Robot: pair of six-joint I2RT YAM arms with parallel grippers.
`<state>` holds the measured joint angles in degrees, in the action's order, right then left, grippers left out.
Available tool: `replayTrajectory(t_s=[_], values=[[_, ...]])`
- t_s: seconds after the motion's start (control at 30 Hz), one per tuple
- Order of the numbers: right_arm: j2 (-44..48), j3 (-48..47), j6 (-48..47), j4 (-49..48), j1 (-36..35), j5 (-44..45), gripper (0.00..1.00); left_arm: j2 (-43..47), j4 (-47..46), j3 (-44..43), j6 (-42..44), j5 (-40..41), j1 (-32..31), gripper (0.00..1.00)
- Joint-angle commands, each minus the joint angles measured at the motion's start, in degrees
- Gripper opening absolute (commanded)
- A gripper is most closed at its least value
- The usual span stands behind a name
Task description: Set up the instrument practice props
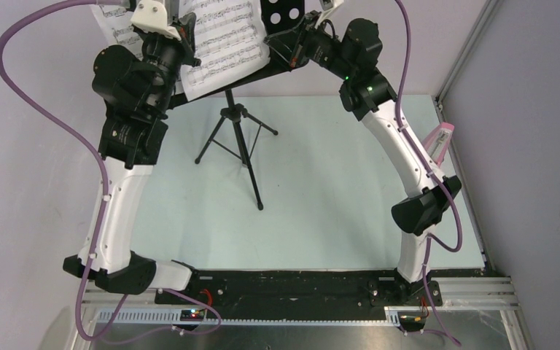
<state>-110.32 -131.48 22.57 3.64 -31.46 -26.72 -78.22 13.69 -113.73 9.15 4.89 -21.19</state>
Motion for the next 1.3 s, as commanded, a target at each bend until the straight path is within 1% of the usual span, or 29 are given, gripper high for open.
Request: replayTrajectory(t_s=[0.0,0.1,0.23,0.43,0.63,0.87,1.03,1.1,1.27], values=[[1.8,0.5,1.4,-4.7,0.1,-0.4,0.0,1.2,-3.1,0.5,1.3,1.2,0.3,0.0],[2.7,2.4,2.6,-6.0,0.2,2.3,0.0,1.8,-3.8,1.5,1.0,2.4,0.3,0.0],[4.3,6.1,5.0,-10.2,0.2,5.6,0.0,2.8,-5.0,3.0,0.9,3.4,0.3,0.0],[7.3,14.6,9.1,-21.5,-0.2,9.0,0.0,3.1,-5.5,3.8,-0.2,4.6,0.3,0.0],[8.2,15.8,8.7,-23.2,-1.0,9.3,0.0,3.2,-7.8,4.9,-1.2,4.8,0.3,0.0],[7.9,14.9,3.8,-22.8,-2.7,7.4,0.0,2.4,-10.1,5.3,-1.5,-3.7,0.4,0.0],[8.1,14.4,-0.6,-21.4,-4.1,7.6,0.0,0.8,-12.6,4.4,-3.3,-5.2,0.2,0.0],[8.0,14.3,-0.9,-21.4,-4.3,7.7,0.0,-0.6,-13.3,3.7,-4.3,-6.9,0.2,0.0],[7.6,14.2,-1.4,-21.6,-4.7,8.3,0.0,-2.3,-16.5,3.6,-7.1,-8.2,0.2,0.0]])
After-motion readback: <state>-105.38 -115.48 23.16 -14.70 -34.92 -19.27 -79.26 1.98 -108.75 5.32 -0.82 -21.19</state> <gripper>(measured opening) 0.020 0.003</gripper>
